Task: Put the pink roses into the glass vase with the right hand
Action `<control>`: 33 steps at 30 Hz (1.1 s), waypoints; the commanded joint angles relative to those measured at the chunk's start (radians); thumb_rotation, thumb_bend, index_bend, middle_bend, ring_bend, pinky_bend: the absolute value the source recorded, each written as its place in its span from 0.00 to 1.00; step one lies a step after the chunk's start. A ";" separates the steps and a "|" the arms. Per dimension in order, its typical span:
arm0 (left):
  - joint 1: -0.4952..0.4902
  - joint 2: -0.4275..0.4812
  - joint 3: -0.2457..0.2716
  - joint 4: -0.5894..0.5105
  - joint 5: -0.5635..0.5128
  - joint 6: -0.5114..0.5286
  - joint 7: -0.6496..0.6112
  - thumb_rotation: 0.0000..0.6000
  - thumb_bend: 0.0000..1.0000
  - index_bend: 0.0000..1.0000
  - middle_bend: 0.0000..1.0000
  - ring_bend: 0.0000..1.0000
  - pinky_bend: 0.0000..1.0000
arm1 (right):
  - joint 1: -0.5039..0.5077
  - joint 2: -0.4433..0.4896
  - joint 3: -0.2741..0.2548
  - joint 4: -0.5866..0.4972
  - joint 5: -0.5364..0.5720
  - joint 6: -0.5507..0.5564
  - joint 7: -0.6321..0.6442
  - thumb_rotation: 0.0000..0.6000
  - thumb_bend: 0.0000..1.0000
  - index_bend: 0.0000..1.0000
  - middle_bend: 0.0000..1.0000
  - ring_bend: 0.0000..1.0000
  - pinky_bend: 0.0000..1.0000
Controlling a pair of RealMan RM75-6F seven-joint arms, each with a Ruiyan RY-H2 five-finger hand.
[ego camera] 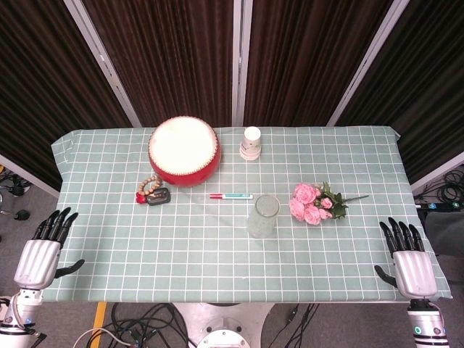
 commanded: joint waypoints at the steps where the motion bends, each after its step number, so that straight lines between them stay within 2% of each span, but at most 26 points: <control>1: 0.001 0.008 -0.002 -0.013 -0.006 -0.002 0.008 1.00 0.00 0.07 0.00 0.00 0.16 | -0.002 0.005 0.002 -0.004 0.002 0.005 0.003 1.00 0.07 0.00 0.00 0.00 0.00; 16: -0.001 0.005 0.000 -0.009 0.009 0.006 -0.007 1.00 0.00 0.07 0.00 0.00 0.16 | 0.000 0.028 -0.002 -0.020 0.016 -0.018 0.006 1.00 0.07 0.00 0.00 0.00 0.00; 26: 0.002 -0.025 0.002 0.045 0.002 0.003 -0.003 1.00 0.00 0.07 0.00 0.00 0.16 | 0.051 0.036 0.017 -0.041 0.075 -0.127 -0.028 1.00 0.09 0.00 0.00 0.00 0.00; 30: 0.003 -0.022 0.001 0.052 0.001 0.005 -0.018 1.00 0.00 0.07 0.00 0.00 0.16 | 0.095 0.011 0.045 -0.019 0.066 -0.146 -0.072 1.00 0.09 0.00 0.00 0.00 0.00; 33: 0.002 -0.026 0.000 0.060 -0.003 0.001 -0.031 1.00 0.00 0.07 0.00 0.00 0.16 | 0.159 -0.047 0.084 0.040 0.079 -0.195 -0.124 1.00 0.09 0.00 0.00 0.00 0.00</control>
